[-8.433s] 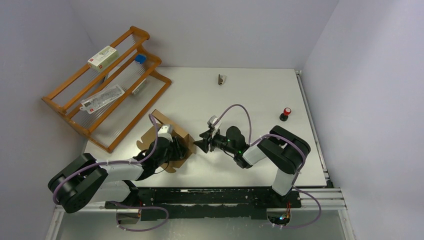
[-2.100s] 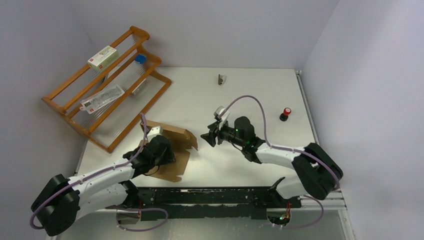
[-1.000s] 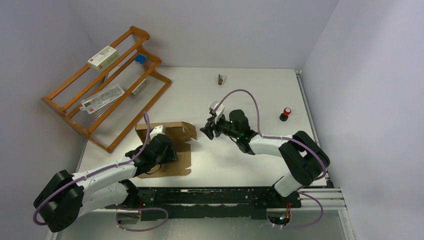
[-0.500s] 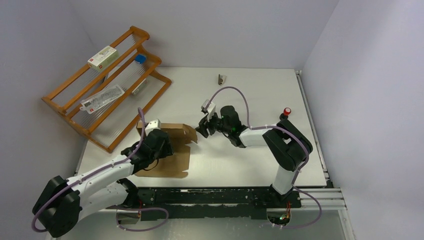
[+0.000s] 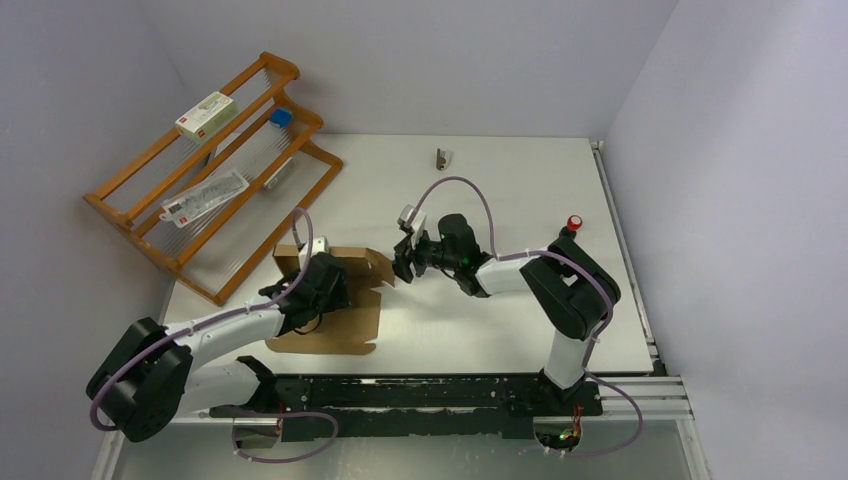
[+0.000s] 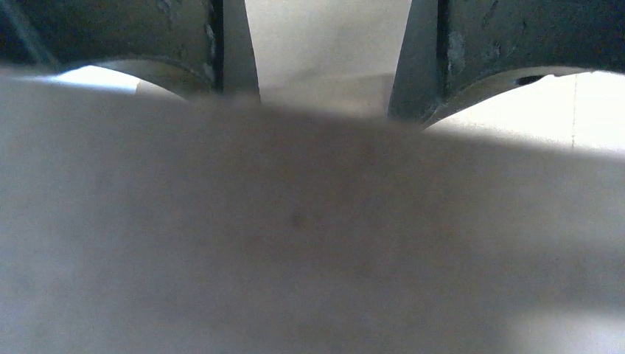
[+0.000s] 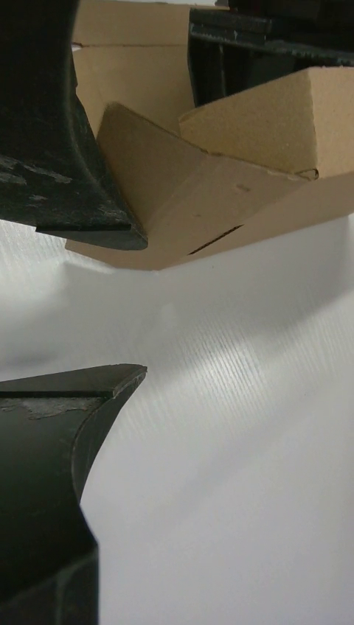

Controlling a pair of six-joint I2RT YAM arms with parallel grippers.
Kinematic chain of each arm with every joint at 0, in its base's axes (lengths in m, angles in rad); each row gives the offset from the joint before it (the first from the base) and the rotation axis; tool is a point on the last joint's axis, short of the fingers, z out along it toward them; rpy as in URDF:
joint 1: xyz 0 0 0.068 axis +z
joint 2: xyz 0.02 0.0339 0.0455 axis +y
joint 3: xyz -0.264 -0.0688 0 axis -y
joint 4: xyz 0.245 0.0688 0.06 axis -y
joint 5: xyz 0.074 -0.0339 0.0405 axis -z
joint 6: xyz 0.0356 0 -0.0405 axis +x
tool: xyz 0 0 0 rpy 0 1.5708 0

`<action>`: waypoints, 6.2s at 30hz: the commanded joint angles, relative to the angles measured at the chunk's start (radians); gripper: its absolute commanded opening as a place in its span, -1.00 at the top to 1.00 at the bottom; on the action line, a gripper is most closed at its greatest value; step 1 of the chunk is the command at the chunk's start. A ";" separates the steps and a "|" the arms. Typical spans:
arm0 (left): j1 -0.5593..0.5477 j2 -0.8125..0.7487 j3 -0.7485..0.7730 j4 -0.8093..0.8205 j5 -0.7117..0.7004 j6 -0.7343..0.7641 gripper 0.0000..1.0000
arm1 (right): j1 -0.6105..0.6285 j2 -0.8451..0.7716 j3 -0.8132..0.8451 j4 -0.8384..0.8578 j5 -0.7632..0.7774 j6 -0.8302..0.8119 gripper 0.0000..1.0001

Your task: Fold the paper box

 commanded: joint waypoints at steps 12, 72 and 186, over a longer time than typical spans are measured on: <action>0.008 0.061 0.004 0.087 0.038 -0.006 -0.32 | 0.006 -0.034 -0.089 0.026 -0.057 0.027 -0.24; 0.007 0.026 -0.056 0.144 0.148 -0.057 -0.20 | 0.301 -0.165 -0.383 0.446 0.490 0.437 -0.23; -0.149 -0.129 0.184 0.113 0.217 1.462 -0.10 | 0.104 -0.605 -0.312 -0.141 0.441 0.168 -0.26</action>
